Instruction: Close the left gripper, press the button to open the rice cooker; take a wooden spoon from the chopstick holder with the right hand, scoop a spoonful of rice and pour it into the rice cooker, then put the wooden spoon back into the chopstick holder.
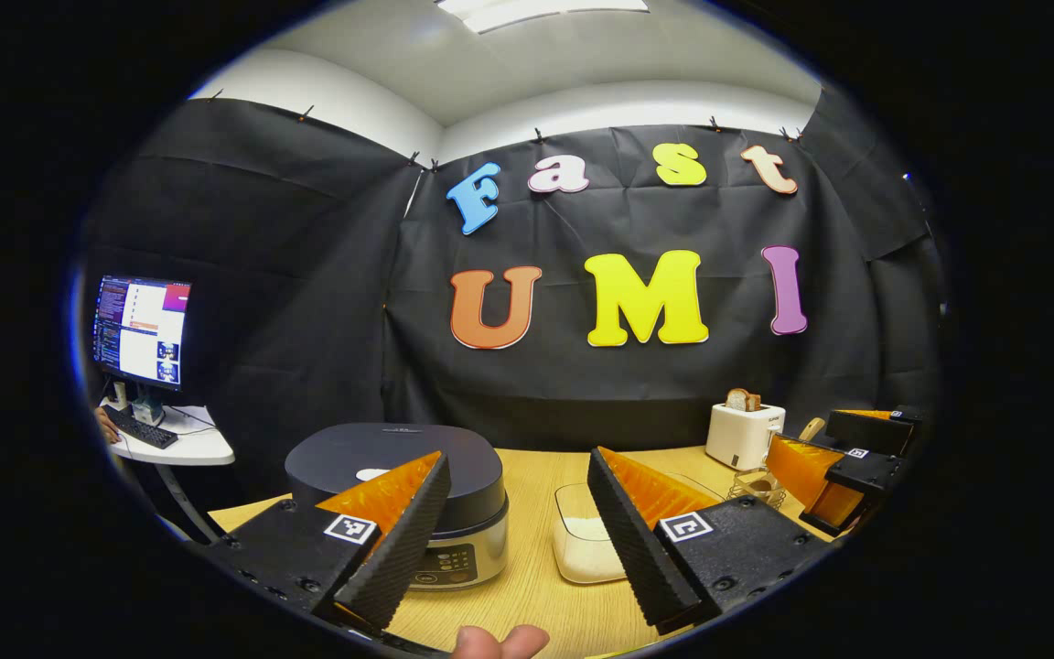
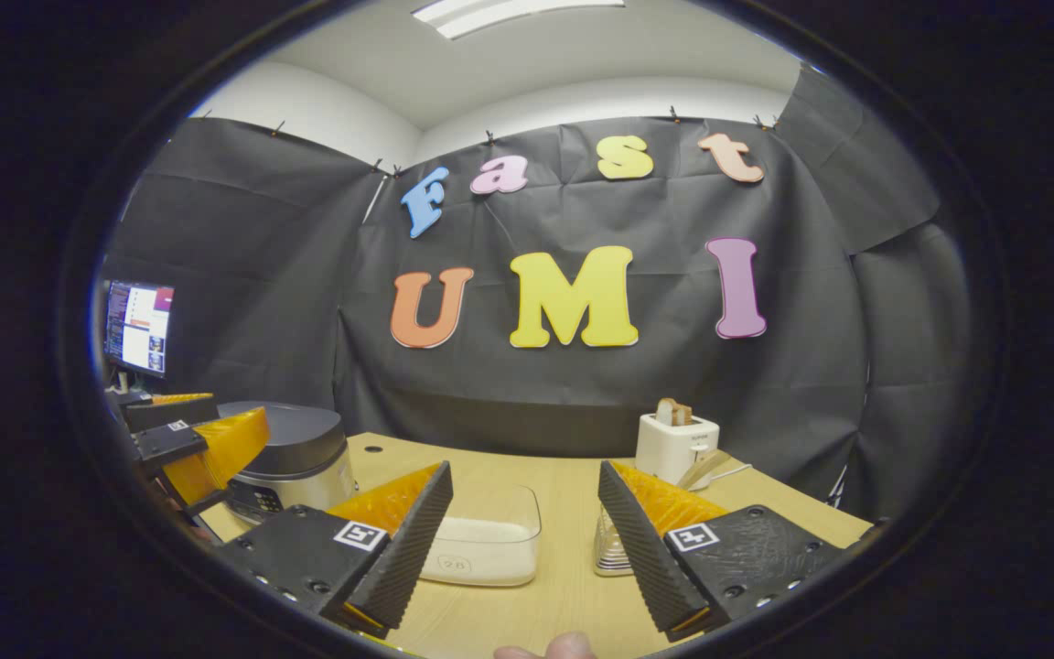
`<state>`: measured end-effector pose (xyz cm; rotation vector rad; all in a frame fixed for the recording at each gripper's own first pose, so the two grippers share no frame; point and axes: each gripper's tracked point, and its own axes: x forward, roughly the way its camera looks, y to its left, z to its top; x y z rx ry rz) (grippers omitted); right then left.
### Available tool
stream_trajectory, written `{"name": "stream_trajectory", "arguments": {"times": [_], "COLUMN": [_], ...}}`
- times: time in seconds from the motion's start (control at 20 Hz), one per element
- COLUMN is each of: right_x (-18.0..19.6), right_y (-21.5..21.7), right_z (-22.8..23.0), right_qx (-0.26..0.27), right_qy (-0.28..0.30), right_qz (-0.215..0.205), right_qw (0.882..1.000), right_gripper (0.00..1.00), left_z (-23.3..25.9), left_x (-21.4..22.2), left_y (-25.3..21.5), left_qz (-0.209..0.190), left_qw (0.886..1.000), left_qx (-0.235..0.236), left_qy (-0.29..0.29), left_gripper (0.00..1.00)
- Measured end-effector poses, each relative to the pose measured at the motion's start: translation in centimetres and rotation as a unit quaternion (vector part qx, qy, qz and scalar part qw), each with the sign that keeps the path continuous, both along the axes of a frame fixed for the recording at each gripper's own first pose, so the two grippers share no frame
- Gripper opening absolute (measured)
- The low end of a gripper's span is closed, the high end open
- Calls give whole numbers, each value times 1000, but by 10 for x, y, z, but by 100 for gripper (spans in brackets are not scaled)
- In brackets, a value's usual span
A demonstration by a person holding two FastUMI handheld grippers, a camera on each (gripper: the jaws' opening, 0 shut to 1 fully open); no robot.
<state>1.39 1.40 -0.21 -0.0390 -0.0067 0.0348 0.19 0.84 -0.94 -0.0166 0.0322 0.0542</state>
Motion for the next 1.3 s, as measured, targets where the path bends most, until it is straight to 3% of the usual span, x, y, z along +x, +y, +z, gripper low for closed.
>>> {"name": "stream_trajectory", "arguments": {"times": [0.5, 0.65, 0.85, 1.0, 1.3], "right_x": [17, 19, 20, 21, 27], "right_y": [-19, -37, -65, -76, -98], "right_z": [-4, -2, 1, -1, -14], "right_qx": [16, 32, 17, 33, 48], "right_qy": [-2, -13, -31, -31, -20], "right_qz": [18, 15, -7, -4, -15], "right_qw": [1000, 999, 999, 999, 999], "right_gripper": [95, 95, 95, 95, 96], "left_z": [-6, -3, -2, 3, 17], "left_x": [3, 4, 8, 7, 18], "left_y": [2, 18, 48, 75, 101], "left_qz": [32, 45, 68, 82, 81], "left_qw": [999, 998, 995, 991, 985], "left_qx": [-3, -12, 1, 14, 6], "left_qy": [10, 30, 74, 102, 153], "left_gripper": [96, 96, 96, 96, 91]}}
